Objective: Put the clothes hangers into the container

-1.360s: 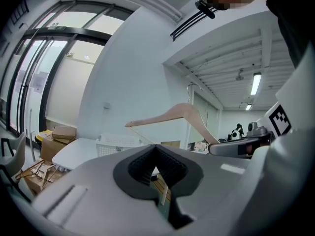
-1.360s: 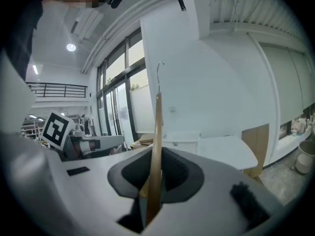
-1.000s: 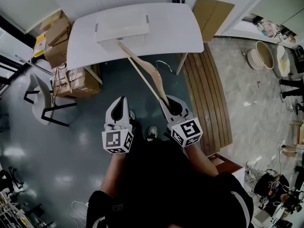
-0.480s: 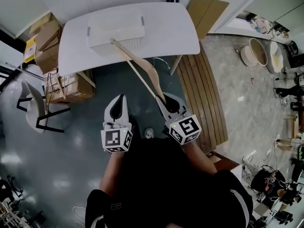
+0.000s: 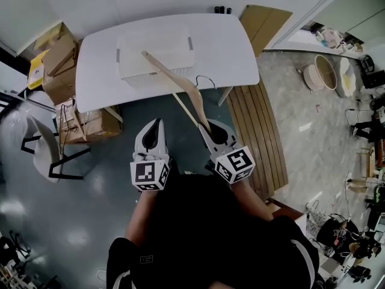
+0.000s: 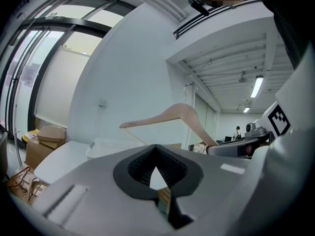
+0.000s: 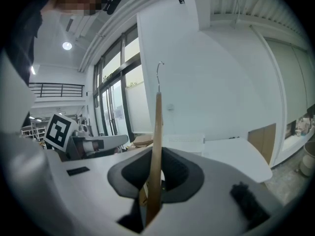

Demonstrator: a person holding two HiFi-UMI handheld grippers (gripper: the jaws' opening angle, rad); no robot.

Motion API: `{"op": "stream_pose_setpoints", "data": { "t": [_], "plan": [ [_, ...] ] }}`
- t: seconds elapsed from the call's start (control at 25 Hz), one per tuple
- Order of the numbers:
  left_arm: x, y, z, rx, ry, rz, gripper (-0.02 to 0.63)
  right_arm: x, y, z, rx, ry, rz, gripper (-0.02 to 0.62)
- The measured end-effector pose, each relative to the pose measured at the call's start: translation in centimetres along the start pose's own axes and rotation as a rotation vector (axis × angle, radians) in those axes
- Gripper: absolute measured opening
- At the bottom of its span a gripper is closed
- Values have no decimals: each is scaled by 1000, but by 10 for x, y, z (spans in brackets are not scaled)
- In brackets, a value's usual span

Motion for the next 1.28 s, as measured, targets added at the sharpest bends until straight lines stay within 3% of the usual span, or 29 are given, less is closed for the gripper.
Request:
{"op": "stream_pose_setpoints", "data": {
  "t": [0.8, 1.28],
  "plan": [
    [76, 9, 147, -55, 38, -11, 3, 145, -36, -1, -1, 60, 42, 60],
    [82, 12, 175, -67, 45, -5, 3, 171, -42, 2, -6, 67, 45, 60]
  ]
}}
Point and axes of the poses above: the fingertips, and each gripper's own axes: x forward along the fingers, z to its left, y out of its underside, the point moved 9 cm from there along -x, backward along the fingers, and after that the axes turned 14 degrees about x, right-handed, at the moved point
